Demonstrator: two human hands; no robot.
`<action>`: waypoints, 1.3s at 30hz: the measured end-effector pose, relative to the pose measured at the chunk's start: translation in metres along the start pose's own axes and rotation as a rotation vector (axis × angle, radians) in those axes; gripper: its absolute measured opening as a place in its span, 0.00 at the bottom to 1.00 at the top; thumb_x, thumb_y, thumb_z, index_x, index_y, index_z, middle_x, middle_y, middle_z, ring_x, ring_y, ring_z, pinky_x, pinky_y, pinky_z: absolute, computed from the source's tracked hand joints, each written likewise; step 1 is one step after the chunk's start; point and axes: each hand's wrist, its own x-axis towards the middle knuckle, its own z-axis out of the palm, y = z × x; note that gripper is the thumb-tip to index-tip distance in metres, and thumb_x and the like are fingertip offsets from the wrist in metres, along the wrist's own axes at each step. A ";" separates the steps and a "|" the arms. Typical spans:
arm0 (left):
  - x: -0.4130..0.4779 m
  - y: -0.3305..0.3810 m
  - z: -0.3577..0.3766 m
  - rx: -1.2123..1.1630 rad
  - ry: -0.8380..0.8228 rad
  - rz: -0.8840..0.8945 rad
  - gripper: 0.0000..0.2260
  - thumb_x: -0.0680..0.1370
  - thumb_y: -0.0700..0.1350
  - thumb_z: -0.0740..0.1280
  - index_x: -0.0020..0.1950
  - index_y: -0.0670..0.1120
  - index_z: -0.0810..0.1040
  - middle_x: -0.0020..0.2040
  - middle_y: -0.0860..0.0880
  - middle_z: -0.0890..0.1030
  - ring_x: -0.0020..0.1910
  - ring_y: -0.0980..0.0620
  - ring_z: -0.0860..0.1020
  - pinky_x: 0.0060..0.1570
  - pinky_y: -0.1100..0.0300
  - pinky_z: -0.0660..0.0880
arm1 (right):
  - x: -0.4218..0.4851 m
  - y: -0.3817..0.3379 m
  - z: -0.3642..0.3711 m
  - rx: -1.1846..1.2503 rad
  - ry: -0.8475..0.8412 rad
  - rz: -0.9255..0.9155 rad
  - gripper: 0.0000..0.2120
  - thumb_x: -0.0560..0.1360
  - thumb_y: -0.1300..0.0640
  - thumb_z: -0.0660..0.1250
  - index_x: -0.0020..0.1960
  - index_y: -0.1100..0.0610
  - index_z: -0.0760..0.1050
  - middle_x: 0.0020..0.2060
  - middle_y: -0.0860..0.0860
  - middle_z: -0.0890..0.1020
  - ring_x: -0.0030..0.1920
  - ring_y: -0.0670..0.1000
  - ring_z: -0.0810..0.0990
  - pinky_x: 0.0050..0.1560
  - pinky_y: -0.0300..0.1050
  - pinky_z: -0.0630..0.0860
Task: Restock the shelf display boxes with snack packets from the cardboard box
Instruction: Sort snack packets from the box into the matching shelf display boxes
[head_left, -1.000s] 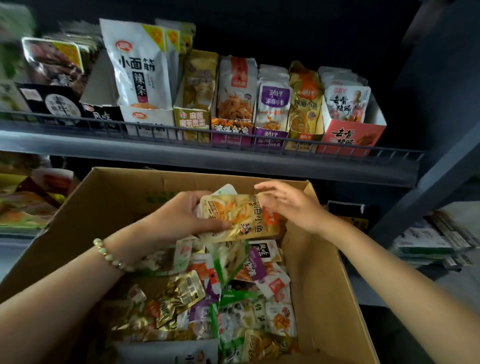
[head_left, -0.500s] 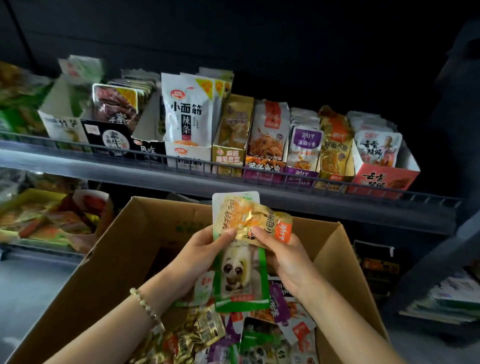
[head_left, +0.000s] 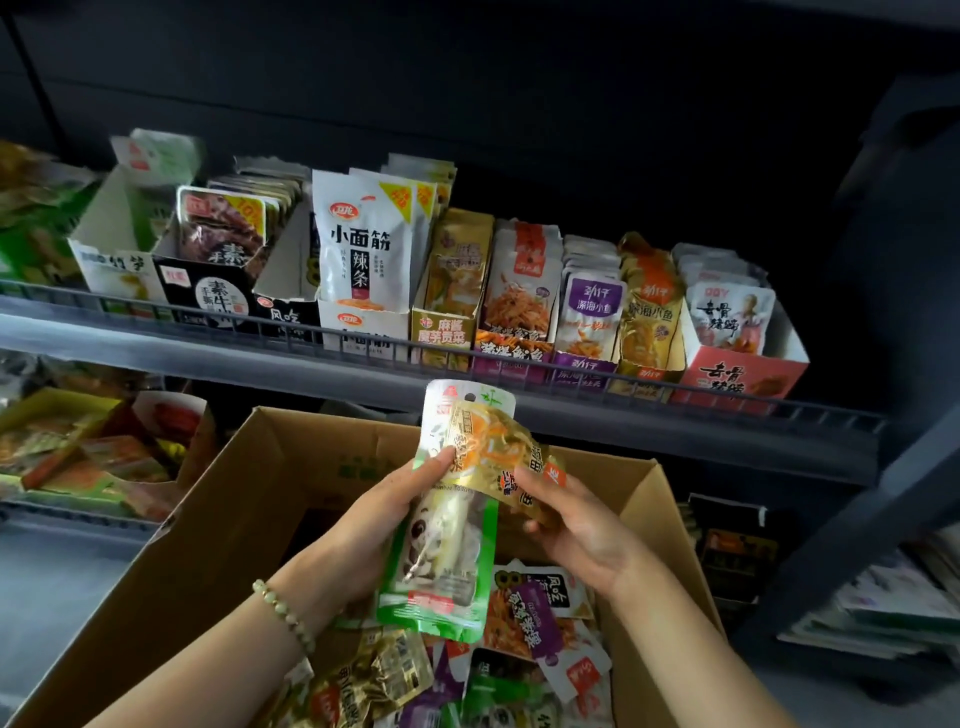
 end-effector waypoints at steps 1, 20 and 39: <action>0.000 0.002 0.004 -0.008 -0.002 -0.002 0.18 0.75 0.51 0.64 0.59 0.42 0.75 0.43 0.42 0.85 0.34 0.46 0.83 0.33 0.57 0.80 | 0.001 -0.001 0.000 0.058 0.008 -0.026 0.17 0.61 0.57 0.74 0.49 0.58 0.79 0.41 0.52 0.85 0.37 0.45 0.83 0.28 0.34 0.74; 0.065 0.088 0.081 0.362 0.226 0.352 0.07 0.76 0.37 0.68 0.52 0.45 0.76 0.48 0.45 0.84 0.42 0.50 0.83 0.38 0.54 0.78 | -0.019 -0.230 -0.094 -0.925 0.490 -0.648 0.07 0.74 0.58 0.71 0.50 0.51 0.77 0.47 0.52 0.83 0.49 0.52 0.82 0.52 0.50 0.78; 0.074 0.088 0.081 0.473 0.059 0.373 0.15 0.76 0.38 0.68 0.60 0.50 0.75 0.49 0.49 0.85 0.47 0.47 0.84 0.43 0.54 0.80 | 0.073 -0.223 -0.107 -1.823 0.396 -0.651 0.26 0.72 0.56 0.72 0.67 0.48 0.67 0.65 0.48 0.73 0.63 0.53 0.72 0.61 0.48 0.72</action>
